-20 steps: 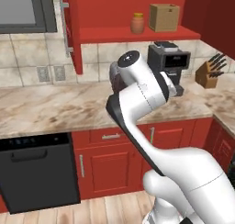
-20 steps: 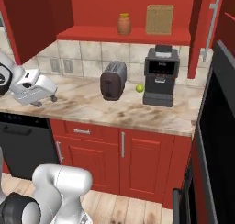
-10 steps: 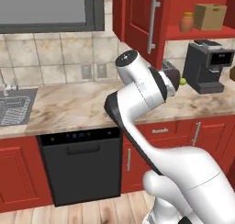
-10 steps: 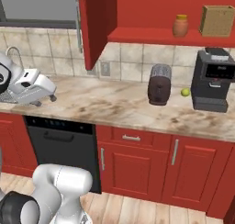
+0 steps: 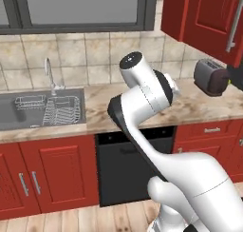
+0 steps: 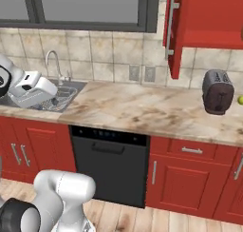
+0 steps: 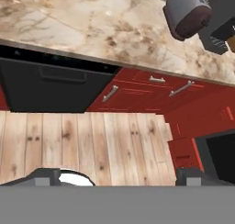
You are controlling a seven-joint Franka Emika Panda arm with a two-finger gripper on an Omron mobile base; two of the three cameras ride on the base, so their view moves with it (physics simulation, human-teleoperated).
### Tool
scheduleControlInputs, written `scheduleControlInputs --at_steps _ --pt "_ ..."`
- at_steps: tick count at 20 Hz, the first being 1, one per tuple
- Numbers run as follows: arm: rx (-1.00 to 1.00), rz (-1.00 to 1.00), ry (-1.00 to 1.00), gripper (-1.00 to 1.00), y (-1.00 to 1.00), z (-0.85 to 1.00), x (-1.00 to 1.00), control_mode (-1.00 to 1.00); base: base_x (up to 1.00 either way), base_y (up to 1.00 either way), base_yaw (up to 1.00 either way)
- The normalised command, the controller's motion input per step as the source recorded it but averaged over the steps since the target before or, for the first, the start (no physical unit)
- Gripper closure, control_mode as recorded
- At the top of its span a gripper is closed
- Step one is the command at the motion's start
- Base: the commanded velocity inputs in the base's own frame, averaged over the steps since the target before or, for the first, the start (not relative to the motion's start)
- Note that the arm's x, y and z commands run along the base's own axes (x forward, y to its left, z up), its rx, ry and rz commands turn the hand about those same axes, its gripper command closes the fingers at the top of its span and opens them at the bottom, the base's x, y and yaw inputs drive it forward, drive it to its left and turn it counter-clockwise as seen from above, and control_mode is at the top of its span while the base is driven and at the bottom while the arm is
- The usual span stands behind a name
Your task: Pick the honey bottle and bar from the counter and place them in the cabinets closest to them.
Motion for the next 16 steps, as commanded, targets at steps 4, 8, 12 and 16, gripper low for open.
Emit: scheduleControlInputs --at_steps 4,8,12,16 --pt "0.0 0.0 0.0 -1.0 0.0 0.0 0.0 1.0 -0.09 1.0 0.0" --pt "0.0 0.0 0.0 -1.0 0.0 0.0 0.0 1.0 -0.08 1.0 0.0" --pt "0.0 0.0 0.0 -1.0 0.0 0.0 0.0 1.0 -0.06 1.0 0.0" --pt "0.0 0.0 0.0 -1.0 0.0 0.0 0.0 1.0 -0.03 1.0 0.0"
